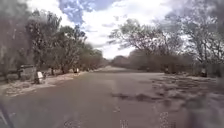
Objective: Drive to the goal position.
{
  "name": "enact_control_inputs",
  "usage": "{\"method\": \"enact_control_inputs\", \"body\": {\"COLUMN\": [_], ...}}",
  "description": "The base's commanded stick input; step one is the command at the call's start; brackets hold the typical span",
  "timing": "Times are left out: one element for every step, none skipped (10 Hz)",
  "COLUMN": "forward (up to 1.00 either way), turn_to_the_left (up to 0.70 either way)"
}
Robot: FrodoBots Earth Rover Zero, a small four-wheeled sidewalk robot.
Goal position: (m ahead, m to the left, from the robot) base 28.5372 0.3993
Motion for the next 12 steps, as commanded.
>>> {"method": "enact_control_inputs", "body": {"forward": [0.70, 0.70, 0.70, 0.70, 0.70, 0.70, 0.70, 0.70, 0.70, 0.70, 0.70, 0.70], "turn_to_the_left": [0.00, 0.00, 0.00, 0.00, 0.00, 0.00, 0.00, 0.00, 0.00, 0.13, 0.28, 0.35]}}
